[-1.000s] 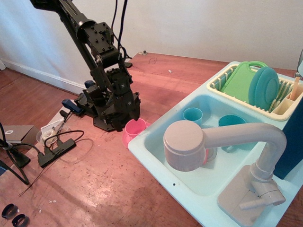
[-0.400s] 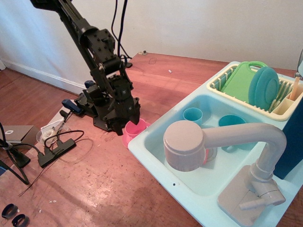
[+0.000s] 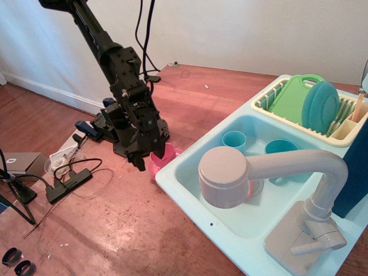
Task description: Put cup from anywhere into sink
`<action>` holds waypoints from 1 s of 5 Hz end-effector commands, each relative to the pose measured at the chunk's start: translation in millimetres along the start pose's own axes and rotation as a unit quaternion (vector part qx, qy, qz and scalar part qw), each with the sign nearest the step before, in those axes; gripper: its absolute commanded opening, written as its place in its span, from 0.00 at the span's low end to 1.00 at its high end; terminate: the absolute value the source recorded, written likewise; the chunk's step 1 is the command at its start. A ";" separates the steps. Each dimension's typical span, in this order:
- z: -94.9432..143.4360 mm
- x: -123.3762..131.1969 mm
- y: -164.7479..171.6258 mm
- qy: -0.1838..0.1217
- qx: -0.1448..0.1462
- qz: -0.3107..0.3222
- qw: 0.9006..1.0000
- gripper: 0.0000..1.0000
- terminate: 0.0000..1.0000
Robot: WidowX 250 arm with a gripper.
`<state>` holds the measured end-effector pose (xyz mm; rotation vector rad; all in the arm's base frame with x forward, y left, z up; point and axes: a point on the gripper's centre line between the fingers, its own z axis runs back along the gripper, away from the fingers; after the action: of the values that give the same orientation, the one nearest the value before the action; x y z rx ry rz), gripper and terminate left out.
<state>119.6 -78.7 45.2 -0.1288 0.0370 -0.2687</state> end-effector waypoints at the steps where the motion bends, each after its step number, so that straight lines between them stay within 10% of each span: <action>1: -7.2 6.9 2.4 0.002 -0.008 -0.022 1.000 1.00 0.00; 2: -3.3 18.5 6.7 0.020 0.003 -0.038 0.999 0.00 0.00; 5: 3.8 46.7 18.6 0.041 0.020 -0.099 0.994 0.00 0.00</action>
<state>161.5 -69.8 47.2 -0.0632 0.1397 -0.4729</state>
